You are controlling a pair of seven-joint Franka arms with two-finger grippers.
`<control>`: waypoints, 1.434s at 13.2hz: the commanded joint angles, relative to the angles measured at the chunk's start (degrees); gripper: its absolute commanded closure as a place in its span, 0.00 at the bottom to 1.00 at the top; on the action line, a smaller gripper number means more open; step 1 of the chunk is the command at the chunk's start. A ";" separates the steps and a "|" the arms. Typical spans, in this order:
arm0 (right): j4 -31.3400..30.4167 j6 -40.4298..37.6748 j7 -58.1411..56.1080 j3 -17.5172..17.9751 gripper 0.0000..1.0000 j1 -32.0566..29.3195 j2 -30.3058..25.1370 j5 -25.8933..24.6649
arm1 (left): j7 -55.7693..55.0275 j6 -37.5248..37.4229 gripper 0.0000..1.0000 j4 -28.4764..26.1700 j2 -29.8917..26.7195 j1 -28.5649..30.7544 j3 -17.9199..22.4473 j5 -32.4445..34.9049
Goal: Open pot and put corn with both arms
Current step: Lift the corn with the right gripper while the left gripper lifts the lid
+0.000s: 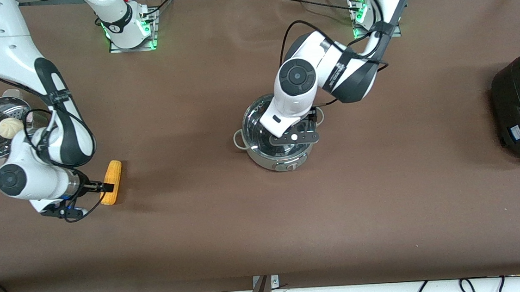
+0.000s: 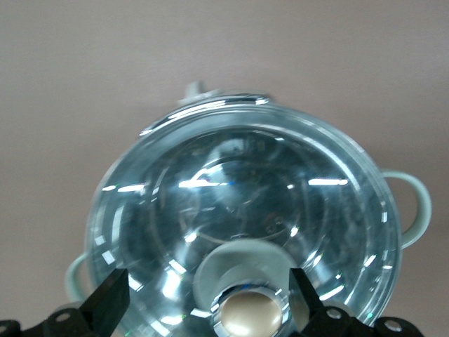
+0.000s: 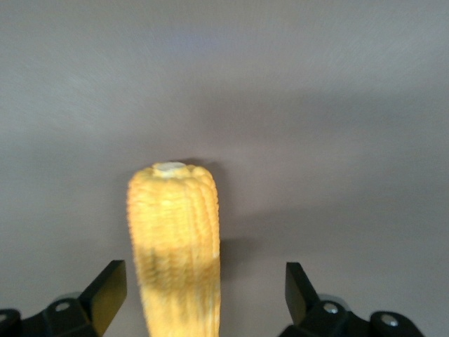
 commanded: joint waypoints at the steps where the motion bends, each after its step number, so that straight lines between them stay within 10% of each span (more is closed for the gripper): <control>1: -5.59 4.63 -0.41 0.28 0.00 -0.25 -1.87 0.57 | 0.79 0.25 0.00 2.02 0.94 -1.48 0.76 -0.28; 3: -5.78 4.81 -0.15 0.28 0.00 -0.25 -1.26 0.66 | 0.70 0.16 0.00 1.06 1.20 -1.75 0.76 -0.71; 4: -5.78 4.73 -0.06 0.28 0.28 -0.25 -0.99 0.66 | 0.44 -0.28 0.00 0.88 1.12 -2.27 0.68 -0.97; 5: -5.87 4.29 -0.14 0.37 0.76 -0.16 -1.07 0.66 | 0.26 -0.46 0.00 0.79 1.12 -2.54 0.68 -0.98; 6: -5.69 4.02 -0.32 0.37 0.97 0.10 -1.34 0.66 | 0.70 -0.54 0.00 0.35 1.12 -3.06 0.76 -0.89; 7: -5.69 3.59 -0.50 0.46 1.00 0.10 -1.77 0.66 | 0.87 -0.63 0.03 -0.26 0.94 -3.07 0.76 -0.80; 9: -4.38 -0.96 -0.50 1.51 1.00 0.10 -3.35 0.57 | 0.88 -0.72 0.70 -0.35 0.68 -2.89 0.76 -0.45; 11: -2.36 -6.93 -0.41 2.74 1.00 0.10 -6.60 0.57 | 0.88 -2.03 1.00 -0.09 0.24 -2.72 0.76 -0.27; 19: 15.99 -31.91 5.27 14.23 1.00 0.36 -13.20 6.08 | 1.48 -18.54 1.00 3.95 -8.98 8.42 0.85 -0.01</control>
